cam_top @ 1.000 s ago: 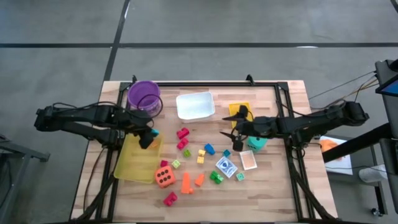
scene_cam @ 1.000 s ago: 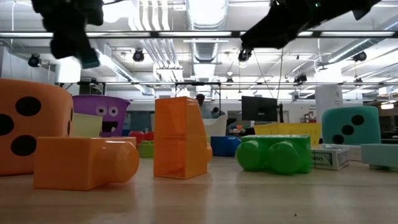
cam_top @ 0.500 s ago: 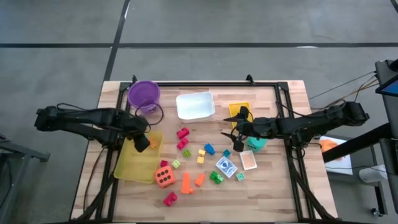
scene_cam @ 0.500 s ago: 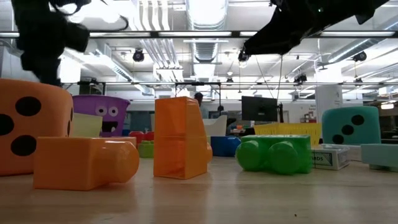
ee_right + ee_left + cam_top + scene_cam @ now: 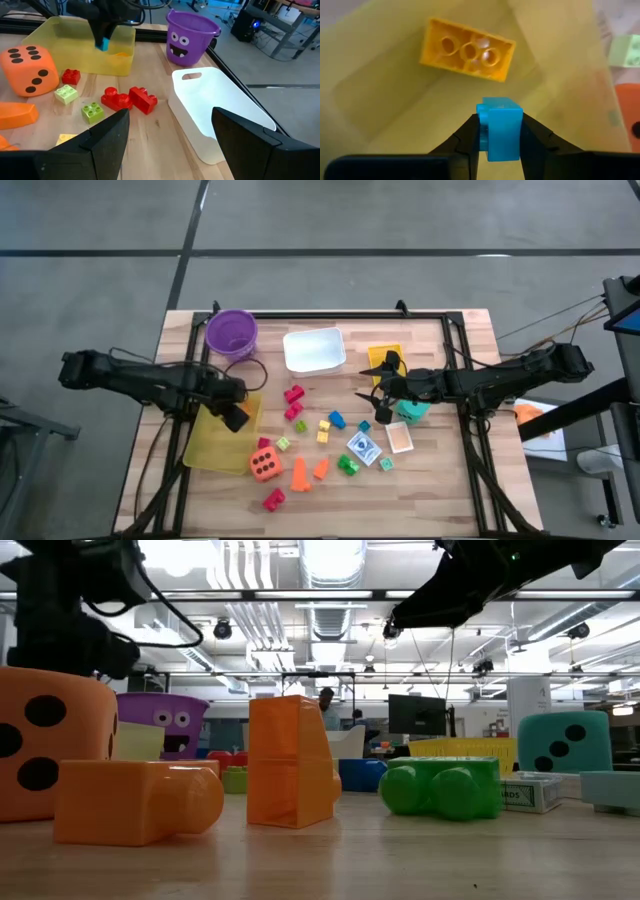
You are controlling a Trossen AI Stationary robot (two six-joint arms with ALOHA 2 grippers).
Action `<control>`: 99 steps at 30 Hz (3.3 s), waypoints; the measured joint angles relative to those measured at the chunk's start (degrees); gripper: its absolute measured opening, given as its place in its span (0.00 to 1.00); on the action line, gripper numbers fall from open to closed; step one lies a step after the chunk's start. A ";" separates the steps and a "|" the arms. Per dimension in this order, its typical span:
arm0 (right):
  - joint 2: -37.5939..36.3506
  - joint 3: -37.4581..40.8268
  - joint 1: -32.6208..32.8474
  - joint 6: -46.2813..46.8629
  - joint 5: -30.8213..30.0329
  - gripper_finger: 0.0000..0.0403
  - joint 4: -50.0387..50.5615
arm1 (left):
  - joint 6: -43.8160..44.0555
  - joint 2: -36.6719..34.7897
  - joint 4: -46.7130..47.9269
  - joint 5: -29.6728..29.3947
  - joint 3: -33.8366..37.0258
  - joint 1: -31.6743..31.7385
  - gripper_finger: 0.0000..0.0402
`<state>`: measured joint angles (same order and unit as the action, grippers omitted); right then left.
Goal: Pick & Place Toys
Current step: Put the blue game piece into the light yellow bin, then put the blue deck of cards into the yellow bin
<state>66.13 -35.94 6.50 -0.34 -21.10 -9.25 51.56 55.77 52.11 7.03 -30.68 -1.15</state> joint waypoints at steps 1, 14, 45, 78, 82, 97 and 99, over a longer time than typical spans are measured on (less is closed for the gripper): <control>0.00 0.00 0.00 0.00 0.00 0.70 -0.01 | 0.37 0.00 -1.06 0.10 0.74 0.00 0.24; 0.00 0.02 0.00 -0.74 0.02 0.70 0.02 | 2.44 3.63 -5.00 -1.46 4.04 -0.03 0.25; 0.74 4.68 0.76 8.79 0.63 0.70 -5.28 | 3.37 7.30 -6.29 -4.54 3.96 0.00 0.26; 0.72 4.59 1.14 13.78 11.84 0.70 3.10 | 5.83 6.92 7.56 -13.44 -12.47 -2.96 0.70; 0.72 4.59 1.43 18.04 11.16 0.70 10.85 | 4.52 6.18 3.55 -24.78 -14.30 -5.85 0.70; 1.47 -0.29 4.63 19.93 13.63 0.70 27.95 | -21.59 4.70 -28.36 -35.40 -11.70 -6.99 0.70; 2.31 -2.57 5.36 18.61 13.64 0.70 32.97 | -21.65 4.70 -28.33 -35.42 -11.86 -6.63 0.70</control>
<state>68.43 -38.51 11.86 18.27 -7.47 23.72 29.91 60.47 23.78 -28.39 -42.54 -7.78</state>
